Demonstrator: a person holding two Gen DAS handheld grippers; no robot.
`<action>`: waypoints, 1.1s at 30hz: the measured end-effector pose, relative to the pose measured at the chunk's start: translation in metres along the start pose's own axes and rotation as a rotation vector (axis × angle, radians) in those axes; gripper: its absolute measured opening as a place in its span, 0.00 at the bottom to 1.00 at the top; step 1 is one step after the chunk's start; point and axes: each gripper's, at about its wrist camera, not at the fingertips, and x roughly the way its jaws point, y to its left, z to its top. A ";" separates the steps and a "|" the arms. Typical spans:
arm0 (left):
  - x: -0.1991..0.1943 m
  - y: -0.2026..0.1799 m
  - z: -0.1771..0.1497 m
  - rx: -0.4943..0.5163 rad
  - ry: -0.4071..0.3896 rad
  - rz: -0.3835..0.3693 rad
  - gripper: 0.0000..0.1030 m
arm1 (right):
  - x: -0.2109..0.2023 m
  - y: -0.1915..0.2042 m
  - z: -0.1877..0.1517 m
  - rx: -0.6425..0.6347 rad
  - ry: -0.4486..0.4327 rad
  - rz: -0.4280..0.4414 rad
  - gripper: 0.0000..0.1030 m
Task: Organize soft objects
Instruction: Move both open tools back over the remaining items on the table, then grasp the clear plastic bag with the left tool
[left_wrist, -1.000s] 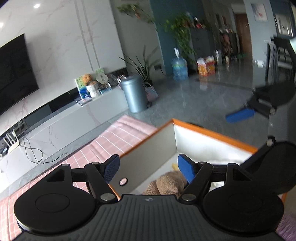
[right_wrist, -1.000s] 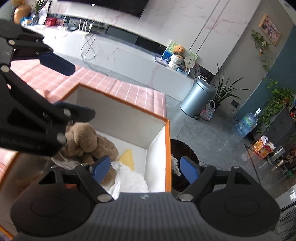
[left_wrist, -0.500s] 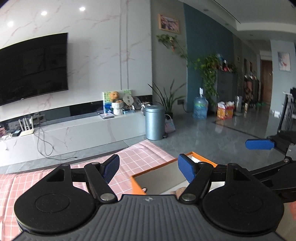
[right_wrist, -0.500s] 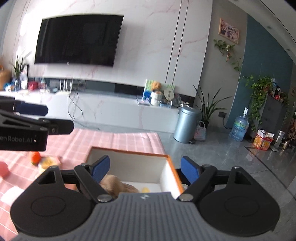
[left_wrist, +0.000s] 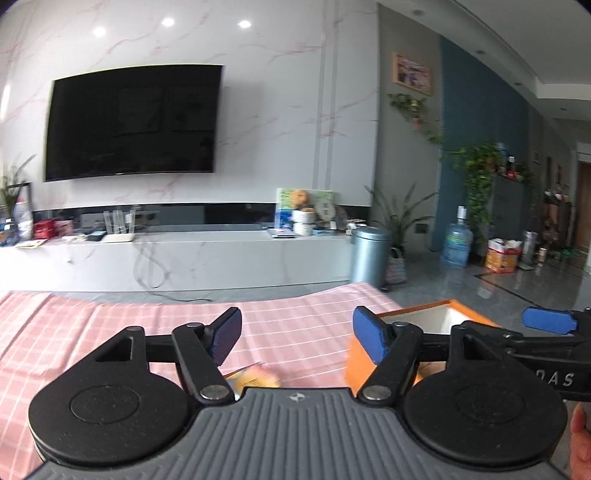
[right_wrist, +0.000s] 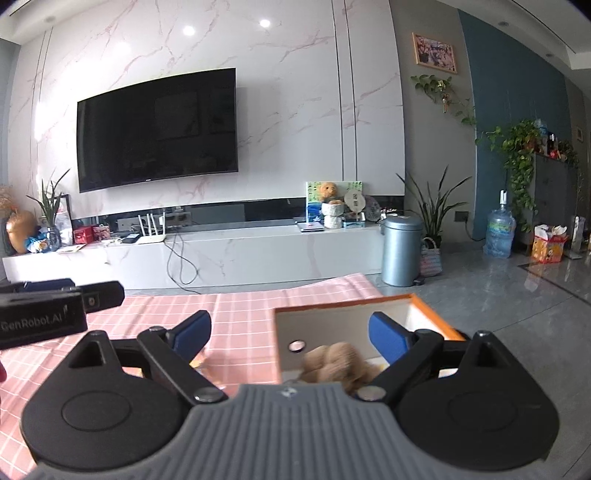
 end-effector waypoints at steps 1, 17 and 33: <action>-0.003 0.003 -0.004 0.000 -0.001 0.021 0.77 | 0.000 0.005 -0.002 -0.002 0.005 0.010 0.89; -0.032 0.082 -0.060 -0.127 0.116 0.161 0.64 | 0.011 0.075 -0.045 -0.090 0.133 0.174 0.90; -0.017 0.101 -0.097 -0.160 0.242 0.048 0.66 | 0.064 0.087 -0.084 -0.141 0.316 0.186 0.80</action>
